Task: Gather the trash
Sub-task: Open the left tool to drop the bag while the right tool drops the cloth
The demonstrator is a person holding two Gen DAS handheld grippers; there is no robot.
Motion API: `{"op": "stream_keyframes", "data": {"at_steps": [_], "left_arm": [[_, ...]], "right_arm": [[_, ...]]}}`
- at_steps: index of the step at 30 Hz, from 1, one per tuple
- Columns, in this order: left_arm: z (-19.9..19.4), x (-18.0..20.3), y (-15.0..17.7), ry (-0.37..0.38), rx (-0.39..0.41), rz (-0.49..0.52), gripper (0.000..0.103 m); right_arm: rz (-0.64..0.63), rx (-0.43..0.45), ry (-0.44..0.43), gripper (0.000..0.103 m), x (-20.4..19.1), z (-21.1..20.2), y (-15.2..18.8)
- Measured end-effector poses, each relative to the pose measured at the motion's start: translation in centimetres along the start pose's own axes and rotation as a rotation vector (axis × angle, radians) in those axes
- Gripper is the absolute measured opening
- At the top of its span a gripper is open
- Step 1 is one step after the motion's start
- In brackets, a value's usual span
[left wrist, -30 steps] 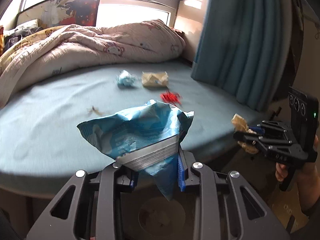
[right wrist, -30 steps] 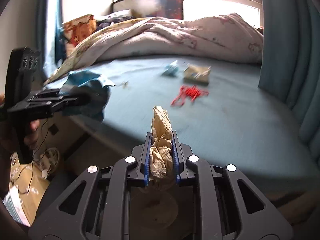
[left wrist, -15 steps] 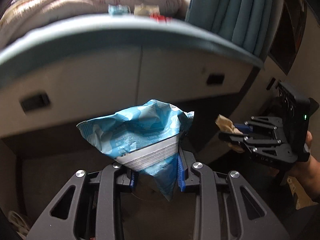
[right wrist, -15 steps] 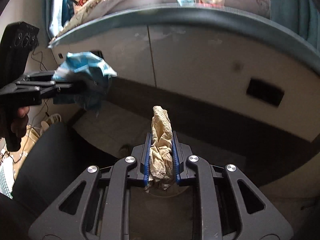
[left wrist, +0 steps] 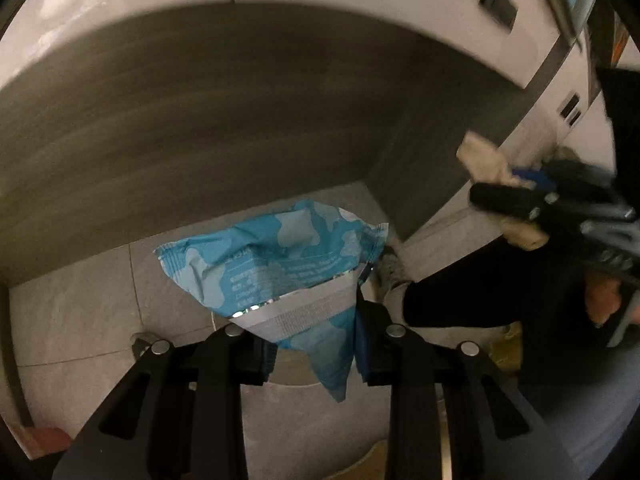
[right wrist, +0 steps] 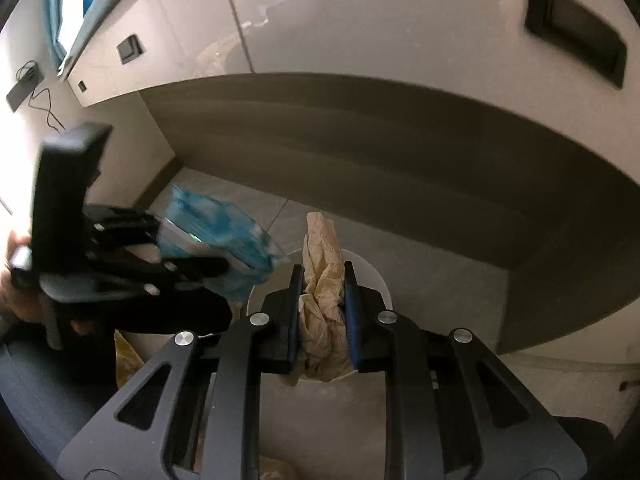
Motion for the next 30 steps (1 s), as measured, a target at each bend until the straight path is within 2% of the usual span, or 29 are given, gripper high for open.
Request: {"op": "stream_keyframes", "data": {"at_steps": [4, 7, 8, 10, 11, 12, 16, 21, 25, 30], "left_arm": [[2.0, -0.3, -0.4, -0.003, -0.033, 0.024, 0.032], [2.4, -0.5, -0.7, -0.002, -0.037, 0.022, 0.039], [2.5, -0.7, -0.7, -0.006, -0.036, 0.02, 0.045], [2.6, -0.7, -1.0, -0.012, -0.042, 0.018, 0.063], [2.7, -0.7, -1.0, -0.02, -0.043, 0.017, 0.082], [2.6, -1.0, -1.0, -0.044, -0.042, 0.012, 0.094], [2.8, -1.7, -1.4, -0.077, -0.038, -0.023, 0.097], [1.3, -4.0, -2.2, -0.144, 0.009, -0.095, 0.097], [0.2, -5.5, -2.9, -0.154, 0.042, -0.135, 0.097], [0.3, -5.2, -3.8, -0.153, 0.058, -0.155, 0.097]], "right_arm": [[0.016, -0.007, -0.015, 0.017, 0.5, 1.5, -0.8], [0.019, -0.015, -0.024, 0.017, 0.5, 2.6, -1.3], [0.016, -0.016, -0.026, 0.017, 0.6, 2.7, -1.3], [0.01, -0.02, -0.033, 0.017, 0.6, 2.9, -1.3], [0.009, -0.025, -0.036, 0.017, 0.7, 3.1, -1.3], [0.009, -0.031, -0.039, 0.017, 0.6, 3.2, -1.2], [0.02, -0.04, -0.039, 0.017, 1.4, 3.4, -0.9], [0.044, -0.064, -0.046, 0.017, 1.9, 4.3, -1.5], [0.032, -0.085, -0.056, 0.017, 1.4, 5.0, -1.6], [-0.005, -0.107, -0.083, 0.018, -0.1, 5.9, -2.0]]}}
Point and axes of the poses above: each gripper's, at about its wrist camera, not at the fingertips, and z roughly the way its jaws point, x to its right, y to its underside, the point moved 5 cm from there along z, roughly the way its jaws point, and after that the axes turned 8 degrees about -z, right-handed, at the moved point
